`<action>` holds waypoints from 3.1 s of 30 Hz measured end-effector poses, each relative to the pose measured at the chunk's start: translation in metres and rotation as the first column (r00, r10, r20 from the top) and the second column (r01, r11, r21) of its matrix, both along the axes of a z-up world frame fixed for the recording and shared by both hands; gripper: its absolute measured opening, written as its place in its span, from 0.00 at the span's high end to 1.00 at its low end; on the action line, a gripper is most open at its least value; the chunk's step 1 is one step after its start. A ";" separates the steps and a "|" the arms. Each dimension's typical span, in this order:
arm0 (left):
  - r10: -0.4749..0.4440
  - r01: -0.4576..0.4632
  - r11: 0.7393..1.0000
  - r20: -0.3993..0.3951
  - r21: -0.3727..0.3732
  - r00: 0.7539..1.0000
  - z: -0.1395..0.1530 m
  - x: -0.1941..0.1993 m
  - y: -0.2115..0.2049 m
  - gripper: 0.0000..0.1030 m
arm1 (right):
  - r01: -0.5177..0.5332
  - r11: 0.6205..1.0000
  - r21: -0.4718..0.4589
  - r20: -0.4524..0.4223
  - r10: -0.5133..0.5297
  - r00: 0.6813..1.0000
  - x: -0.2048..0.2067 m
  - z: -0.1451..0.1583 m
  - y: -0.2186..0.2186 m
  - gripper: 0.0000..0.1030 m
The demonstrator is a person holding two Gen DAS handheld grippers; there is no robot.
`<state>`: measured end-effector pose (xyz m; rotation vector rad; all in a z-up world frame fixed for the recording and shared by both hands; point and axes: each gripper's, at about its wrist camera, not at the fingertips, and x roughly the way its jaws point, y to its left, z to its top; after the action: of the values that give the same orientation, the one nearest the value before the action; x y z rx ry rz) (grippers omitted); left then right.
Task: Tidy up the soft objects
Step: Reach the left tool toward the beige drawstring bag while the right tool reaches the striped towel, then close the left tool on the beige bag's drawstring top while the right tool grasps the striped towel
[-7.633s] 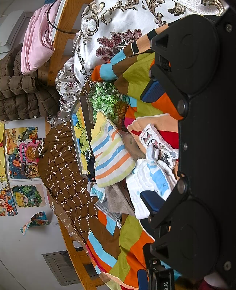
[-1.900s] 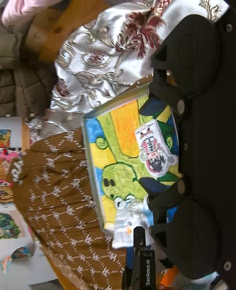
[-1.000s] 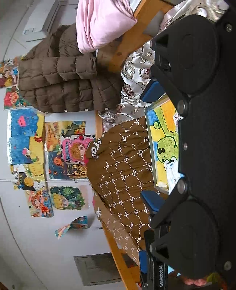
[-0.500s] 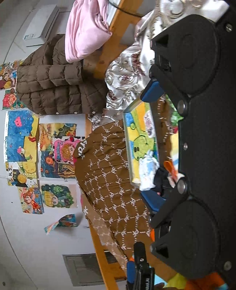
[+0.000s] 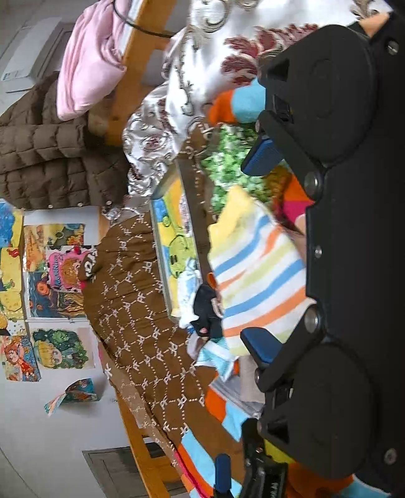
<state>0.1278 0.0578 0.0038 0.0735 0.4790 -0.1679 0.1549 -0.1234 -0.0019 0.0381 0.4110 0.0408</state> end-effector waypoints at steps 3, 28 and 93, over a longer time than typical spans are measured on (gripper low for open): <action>0.007 -0.007 1.000 -0.019 0.007 1.000 -0.004 -0.001 0.004 0.01 | 0.006 1.000 0.011 -0.029 -0.005 1.000 -0.003 -0.012 0.001 0.00; -0.045 0.048 0.998 -0.083 0.037 0.996 -0.018 -0.004 -0.013 0.01 | -0.073 0.997 -0.023 -0.066 0.072 0.995 0.014 -0.023 0.008 0.01; -0.412 0.457 0.876 -0.257 0.153 0.874 -0.026 0.113 -0.027 0.23 | -0.191 0.979 -0.074 -0.077 0.185 0.980 0.080 -0.053 0.015 0.24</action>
<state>0.2404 0.0313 -0.0223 0.3767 0.6955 -0.5776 0.2347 -0.1080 -0.0549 -0.0802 0.4847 0.2100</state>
